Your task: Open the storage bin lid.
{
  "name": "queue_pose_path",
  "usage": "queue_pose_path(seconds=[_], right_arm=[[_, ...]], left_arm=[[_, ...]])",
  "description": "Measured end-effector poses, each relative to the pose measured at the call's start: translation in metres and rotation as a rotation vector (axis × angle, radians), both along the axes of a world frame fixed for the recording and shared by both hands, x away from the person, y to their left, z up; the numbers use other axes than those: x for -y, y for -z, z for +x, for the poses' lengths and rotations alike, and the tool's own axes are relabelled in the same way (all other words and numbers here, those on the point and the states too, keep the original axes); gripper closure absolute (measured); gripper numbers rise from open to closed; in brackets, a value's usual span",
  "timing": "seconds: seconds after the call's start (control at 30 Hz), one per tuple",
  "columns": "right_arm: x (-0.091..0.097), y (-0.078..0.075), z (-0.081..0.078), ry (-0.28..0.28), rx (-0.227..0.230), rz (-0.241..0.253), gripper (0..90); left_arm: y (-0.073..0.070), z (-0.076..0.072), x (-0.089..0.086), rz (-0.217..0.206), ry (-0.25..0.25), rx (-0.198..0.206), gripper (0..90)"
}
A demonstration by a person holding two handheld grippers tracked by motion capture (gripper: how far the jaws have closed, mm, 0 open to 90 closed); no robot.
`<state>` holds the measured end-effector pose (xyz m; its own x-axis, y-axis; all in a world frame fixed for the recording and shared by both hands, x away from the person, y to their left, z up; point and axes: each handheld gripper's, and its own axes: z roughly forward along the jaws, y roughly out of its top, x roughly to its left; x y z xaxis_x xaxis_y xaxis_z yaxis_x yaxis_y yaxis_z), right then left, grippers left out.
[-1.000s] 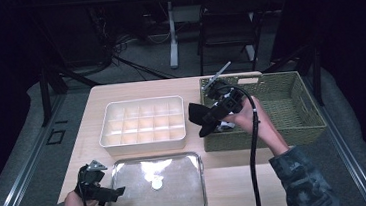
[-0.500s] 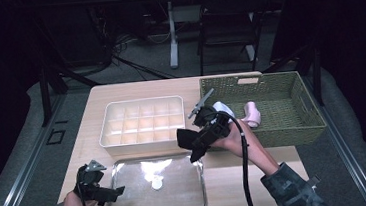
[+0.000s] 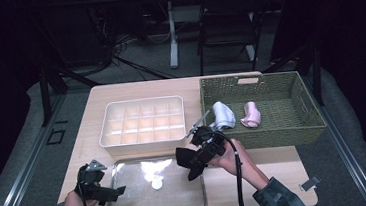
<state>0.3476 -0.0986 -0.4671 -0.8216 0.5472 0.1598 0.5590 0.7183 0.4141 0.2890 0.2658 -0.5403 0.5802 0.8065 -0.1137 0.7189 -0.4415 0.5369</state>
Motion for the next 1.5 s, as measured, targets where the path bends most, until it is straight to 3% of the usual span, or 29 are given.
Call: queue_pose_path(seconds=[0.2, 0.33, 0.53, 0.67, 0.9, 1.17, 1.37, 1.5], right_arm=[[-0.001, 0.028, -0.003, 0.045, -0.041, 0.013, 64.8], [-0.003, 0.040, -0.004, 0.057, -0.049, -0.033, 64.3], [-0.002, 0.041, -0.006, 0.090, -0.037, -0.026, 61.0], [0.000, 0.045, -0.008, 0.045, -0.074, -0.054, 52.5], [0.015, 0.038, -0.013, 0.049, -0.063, 0.006, 45.6], [0.029, 0.037, -0.017, 0.086, -0.041, 0.046, 54.3], [0.029, 0.046, -0.016, 0.086, -0.047, 0.009, 55.4], [0.031, 0.046, -0.016, 0.092, -0.050, 0.036, 55.0]], left_arm=[[-0.001, 0.000, 0.004, -0.008, 0.016, 0.011, 0.1], [-0.004, 0.001, 0.007, -0.016, 0.021, 0.024, 0.1], [-0.008, 0.002, 0.017, -0.014, 0.046, 0.039, 0.0], [-0.010, 0.004, 0.026, -0.002, 0.054, 0.054, 0.0], [-0.016, 0.005, 0.042, -0.015, 0.089, 0.076, 0.1], [-0.019, 0.009, 0.055, -0.019, 0.088, 0.096, 0.2], [-0.016, 0.012, 0.063, -0.011, 0.109, 0.073, 0.4], [-0.015, 0.014, 0.066, -0.025, 0.114, 0.059, 0.7]])
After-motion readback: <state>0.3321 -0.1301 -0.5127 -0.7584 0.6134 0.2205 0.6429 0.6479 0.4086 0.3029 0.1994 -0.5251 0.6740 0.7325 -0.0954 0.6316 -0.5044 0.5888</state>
